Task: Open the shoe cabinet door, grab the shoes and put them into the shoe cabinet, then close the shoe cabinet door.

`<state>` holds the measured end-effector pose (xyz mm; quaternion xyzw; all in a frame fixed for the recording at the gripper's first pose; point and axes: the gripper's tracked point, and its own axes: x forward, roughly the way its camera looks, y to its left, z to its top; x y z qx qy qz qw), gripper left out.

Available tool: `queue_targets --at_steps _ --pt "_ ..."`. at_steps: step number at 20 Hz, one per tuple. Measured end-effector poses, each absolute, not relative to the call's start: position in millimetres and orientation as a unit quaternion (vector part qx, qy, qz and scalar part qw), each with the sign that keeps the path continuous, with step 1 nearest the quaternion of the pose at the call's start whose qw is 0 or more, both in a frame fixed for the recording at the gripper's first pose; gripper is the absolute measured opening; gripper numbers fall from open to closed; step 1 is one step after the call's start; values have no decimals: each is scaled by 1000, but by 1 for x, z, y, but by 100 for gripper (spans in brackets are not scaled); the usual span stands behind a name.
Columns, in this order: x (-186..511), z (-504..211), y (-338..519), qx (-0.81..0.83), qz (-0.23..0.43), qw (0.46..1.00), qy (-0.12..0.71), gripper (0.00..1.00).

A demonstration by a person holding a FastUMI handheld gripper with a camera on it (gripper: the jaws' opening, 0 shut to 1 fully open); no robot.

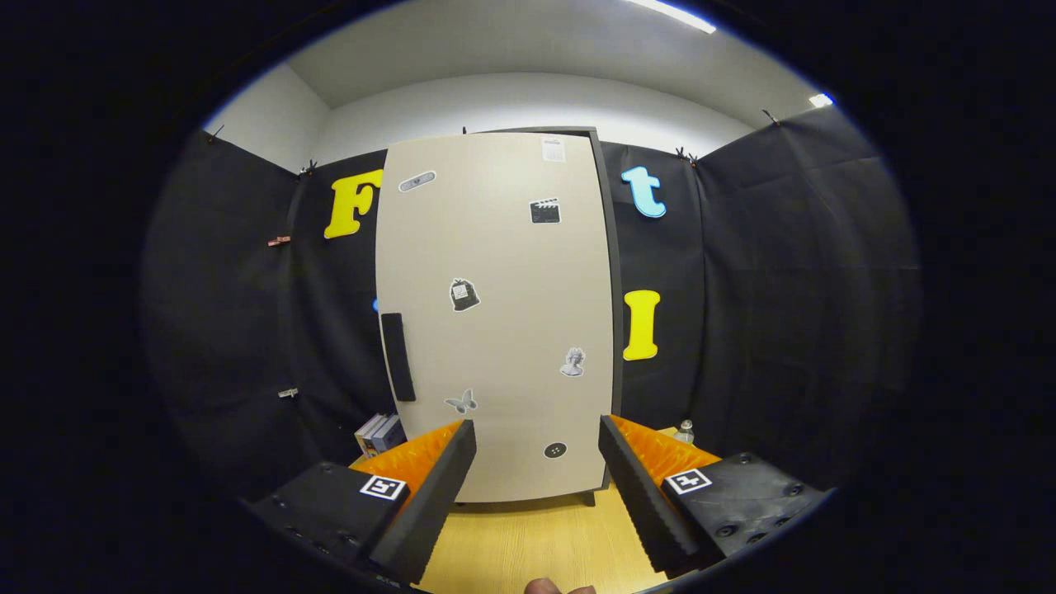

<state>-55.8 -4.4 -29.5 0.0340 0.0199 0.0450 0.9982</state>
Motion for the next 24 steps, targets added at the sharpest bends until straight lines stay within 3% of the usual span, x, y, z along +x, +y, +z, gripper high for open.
queue_targets --at_steps 24 --pt "-45 -28 -15 21 58 998 24 98"
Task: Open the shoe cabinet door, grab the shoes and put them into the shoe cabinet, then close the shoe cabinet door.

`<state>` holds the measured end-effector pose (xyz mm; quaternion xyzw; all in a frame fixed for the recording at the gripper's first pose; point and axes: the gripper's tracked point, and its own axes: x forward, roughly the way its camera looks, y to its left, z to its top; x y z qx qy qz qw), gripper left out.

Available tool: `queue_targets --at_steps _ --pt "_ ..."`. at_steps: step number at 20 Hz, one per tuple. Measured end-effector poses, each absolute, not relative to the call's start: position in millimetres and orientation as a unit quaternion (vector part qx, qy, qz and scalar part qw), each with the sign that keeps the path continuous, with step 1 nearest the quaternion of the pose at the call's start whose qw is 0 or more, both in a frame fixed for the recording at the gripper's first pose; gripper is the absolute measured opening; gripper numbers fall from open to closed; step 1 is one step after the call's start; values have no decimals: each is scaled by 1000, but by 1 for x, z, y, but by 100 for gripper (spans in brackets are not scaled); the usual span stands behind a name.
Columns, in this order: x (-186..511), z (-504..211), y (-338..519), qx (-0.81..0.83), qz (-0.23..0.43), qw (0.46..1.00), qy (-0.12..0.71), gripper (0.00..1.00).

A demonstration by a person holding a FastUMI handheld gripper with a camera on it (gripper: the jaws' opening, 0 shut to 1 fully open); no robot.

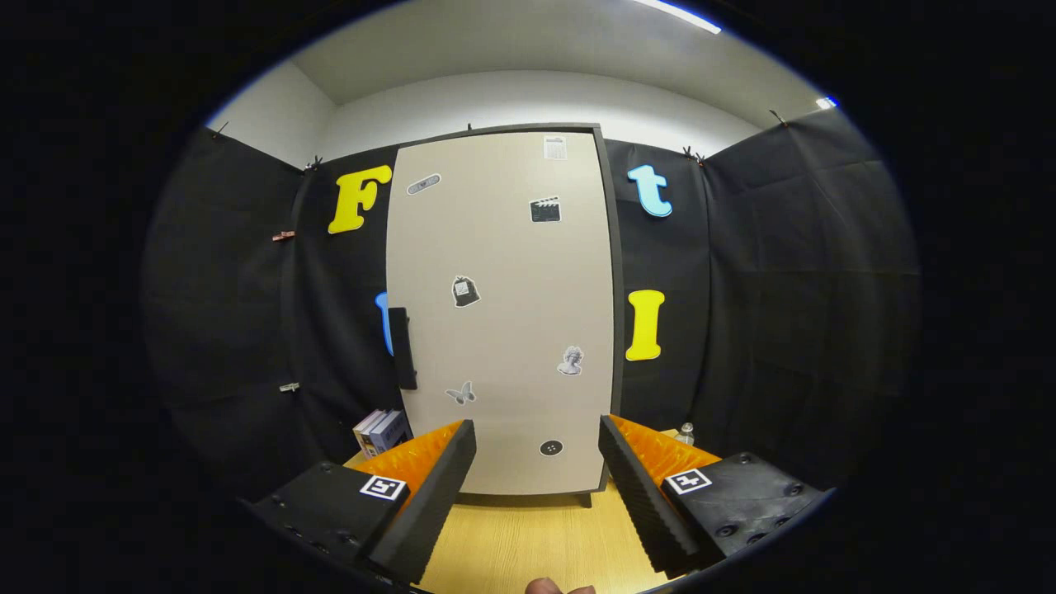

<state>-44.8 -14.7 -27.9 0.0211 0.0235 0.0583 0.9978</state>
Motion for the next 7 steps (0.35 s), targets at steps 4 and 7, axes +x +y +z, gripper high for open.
queue_targets --at_steps 4,7 --pt "-41 -26 -15 18 67 997 24 98" --pt "-38 -27 -18 20 69 997 28 98"
